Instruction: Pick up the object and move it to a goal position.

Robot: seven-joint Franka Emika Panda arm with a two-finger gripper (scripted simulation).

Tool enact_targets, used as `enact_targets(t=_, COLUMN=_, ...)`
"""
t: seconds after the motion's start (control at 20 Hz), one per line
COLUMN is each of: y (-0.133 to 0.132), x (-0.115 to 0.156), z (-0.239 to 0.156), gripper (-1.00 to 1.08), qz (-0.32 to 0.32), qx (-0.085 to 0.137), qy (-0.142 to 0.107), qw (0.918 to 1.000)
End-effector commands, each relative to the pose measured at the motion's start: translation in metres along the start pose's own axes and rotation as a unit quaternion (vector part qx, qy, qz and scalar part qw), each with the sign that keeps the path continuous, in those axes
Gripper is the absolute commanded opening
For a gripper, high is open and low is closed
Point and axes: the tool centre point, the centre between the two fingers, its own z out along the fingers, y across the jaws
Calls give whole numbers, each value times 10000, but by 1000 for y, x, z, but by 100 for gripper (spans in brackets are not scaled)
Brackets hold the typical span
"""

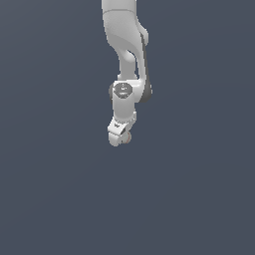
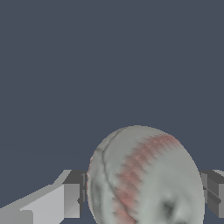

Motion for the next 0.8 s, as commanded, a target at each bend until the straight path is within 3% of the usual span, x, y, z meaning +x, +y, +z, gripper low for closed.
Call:
enact_targets(t=0.0, y=-1, x=0, z=1, gripper=-100, qz=-4, qx=7, qy=-2, qw=10000)
enact_targets(t=0.75, y=-3, x=2, z=-15, gripper=-100, qz=0, qx=-4, qy=0, qw=10000)
